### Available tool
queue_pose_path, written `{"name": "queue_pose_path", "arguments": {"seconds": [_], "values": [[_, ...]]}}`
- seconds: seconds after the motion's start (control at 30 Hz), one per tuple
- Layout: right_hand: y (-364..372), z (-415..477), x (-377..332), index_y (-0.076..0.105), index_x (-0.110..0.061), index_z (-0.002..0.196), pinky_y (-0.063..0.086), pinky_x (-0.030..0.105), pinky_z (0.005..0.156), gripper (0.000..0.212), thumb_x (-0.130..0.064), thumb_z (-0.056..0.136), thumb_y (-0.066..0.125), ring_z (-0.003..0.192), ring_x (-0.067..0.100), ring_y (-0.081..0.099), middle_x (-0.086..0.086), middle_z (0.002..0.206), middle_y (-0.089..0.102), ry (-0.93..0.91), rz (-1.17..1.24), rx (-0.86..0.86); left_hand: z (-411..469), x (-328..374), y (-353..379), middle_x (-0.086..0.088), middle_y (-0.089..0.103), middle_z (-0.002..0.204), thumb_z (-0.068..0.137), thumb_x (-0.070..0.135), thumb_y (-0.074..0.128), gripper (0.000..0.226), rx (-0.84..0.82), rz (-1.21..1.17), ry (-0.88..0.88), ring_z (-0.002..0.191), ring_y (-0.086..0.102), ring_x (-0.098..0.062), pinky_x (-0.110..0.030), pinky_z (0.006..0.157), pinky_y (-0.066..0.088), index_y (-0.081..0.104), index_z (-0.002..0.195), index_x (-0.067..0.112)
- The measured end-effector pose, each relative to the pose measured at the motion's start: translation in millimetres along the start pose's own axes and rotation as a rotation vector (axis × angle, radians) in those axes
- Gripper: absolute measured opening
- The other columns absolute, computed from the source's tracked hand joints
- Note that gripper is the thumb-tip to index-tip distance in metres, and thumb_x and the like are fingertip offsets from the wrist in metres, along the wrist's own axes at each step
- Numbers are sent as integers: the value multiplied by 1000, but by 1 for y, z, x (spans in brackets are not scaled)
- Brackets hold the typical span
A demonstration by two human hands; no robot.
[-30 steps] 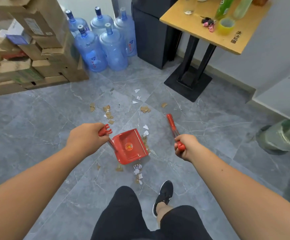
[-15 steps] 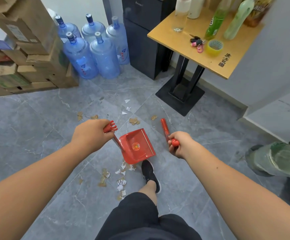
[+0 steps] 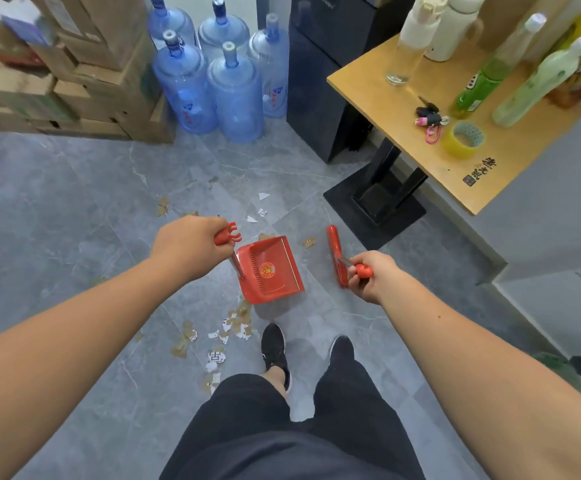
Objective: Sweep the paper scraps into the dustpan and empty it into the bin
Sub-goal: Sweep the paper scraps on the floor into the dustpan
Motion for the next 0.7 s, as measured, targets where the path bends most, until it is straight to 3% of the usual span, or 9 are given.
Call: {"name": "queue_pose_path", "arguments": {"seconds": [0.1,0.27,0.43,0.7], "values": [[-14,21,-17,51,-10,89,34,15,33,8,-3,94,48,36,8,42,3,46,39,7,-31,20,6,9,3,5,63,75,88,43,57,23,-6,1,-47,76,57,-23,-33,62,50,61,83,20],[-35,52,-37,51,-12,92,32,15,36,13,-1,94,44,40,9,40,3,53,40,1,-140,13,4,28,14,4,64,77,90,47,55,28,-5,10,-150,74,58,-22,-31,59,46,63,88,20],[-59,79,-46,55,-7,103,37,17,35,12,-4,95,47,43,10,44,9,72,48,32,-267,12,-7,45,24,5,60,69,90,46,58,28,34,-22,-259,68,57,-20,-31,56,47,63,84,19],[-16,81,-34,49,-8,91,31,15,35,13,1,94,40,40,10,36,5,60,40,52,-437,-112,-36,37,32,7,58,64,88,51,58,30,84,-60,-401,67,58,-20,-28,53,42,55,75,24]]}}
Point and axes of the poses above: each hand's wrist, its own z-axis towards the middle knuckle, its own y-axis out of the palm, x = y × z, the point moved 2 cm from there along z, towards the middle knuckle
